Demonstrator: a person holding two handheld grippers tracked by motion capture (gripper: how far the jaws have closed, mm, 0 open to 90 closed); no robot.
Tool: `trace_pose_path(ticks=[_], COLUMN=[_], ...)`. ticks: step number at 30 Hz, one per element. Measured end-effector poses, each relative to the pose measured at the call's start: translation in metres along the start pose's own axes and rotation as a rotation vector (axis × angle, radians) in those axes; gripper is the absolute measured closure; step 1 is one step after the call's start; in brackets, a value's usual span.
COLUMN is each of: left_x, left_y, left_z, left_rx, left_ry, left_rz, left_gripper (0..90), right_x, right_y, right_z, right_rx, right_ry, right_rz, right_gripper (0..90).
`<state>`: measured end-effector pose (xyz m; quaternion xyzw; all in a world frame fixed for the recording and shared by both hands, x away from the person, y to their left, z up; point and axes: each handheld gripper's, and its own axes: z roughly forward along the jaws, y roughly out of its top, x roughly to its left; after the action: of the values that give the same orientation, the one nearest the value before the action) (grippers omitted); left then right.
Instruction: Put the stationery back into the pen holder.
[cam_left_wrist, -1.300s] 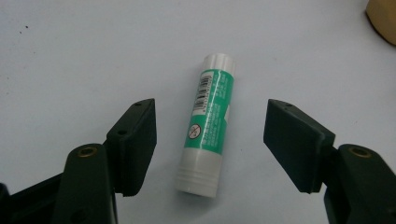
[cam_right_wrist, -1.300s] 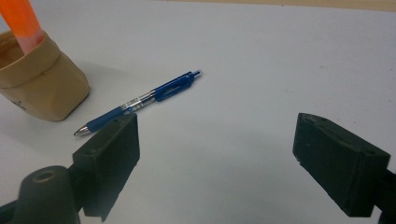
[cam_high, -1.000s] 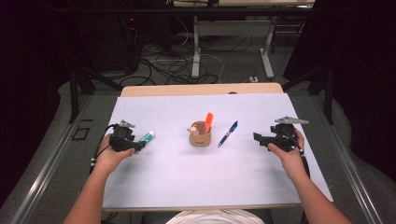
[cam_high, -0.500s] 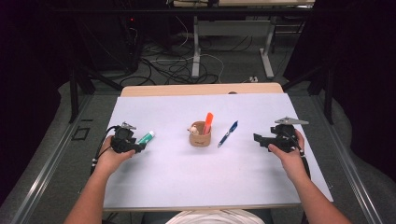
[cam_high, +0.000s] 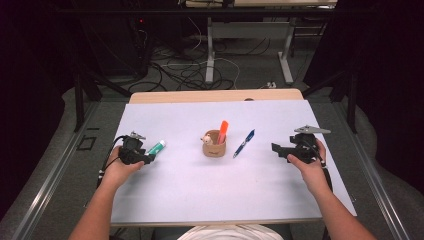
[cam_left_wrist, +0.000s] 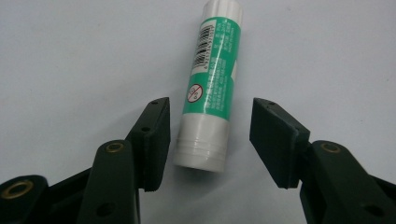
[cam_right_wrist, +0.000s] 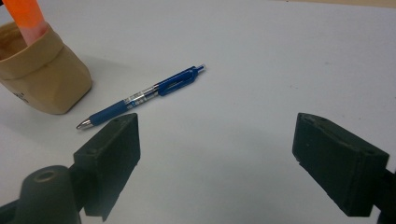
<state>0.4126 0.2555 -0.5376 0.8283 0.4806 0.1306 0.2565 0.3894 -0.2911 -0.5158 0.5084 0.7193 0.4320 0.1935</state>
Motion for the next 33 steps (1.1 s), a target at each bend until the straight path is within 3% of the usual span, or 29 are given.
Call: trace_pose_path(ticks=[13, 23, 33], left_x=[0.0033, 0.0060, 0.0079], left_y=[-0.0035, -0.0031, -0.0026], left_z=[0.0017, 0.0026, 0.0025], left_rx=[0.044, 0.054, 0.057], left_ry=[-0.002, -0.025, -0.045], left_rz=[0.013, 0.081, 0.111], left_gripper=[55.9, 63.2, 64.7], right_x=[-0.0008, 0.0002, 0.0004], right_y=[-0.0004, -0.0007, -0.0008], right_z=[0.0005, 0.0009, 0.0009], right_rx=[0.006, 0.006, 0.007], right_ry=[-0.002, 0.003, 0.005], right_rz=[-0.008, -0.006, -0.005], right_gripper=[14.5, 14.5, 14.5])
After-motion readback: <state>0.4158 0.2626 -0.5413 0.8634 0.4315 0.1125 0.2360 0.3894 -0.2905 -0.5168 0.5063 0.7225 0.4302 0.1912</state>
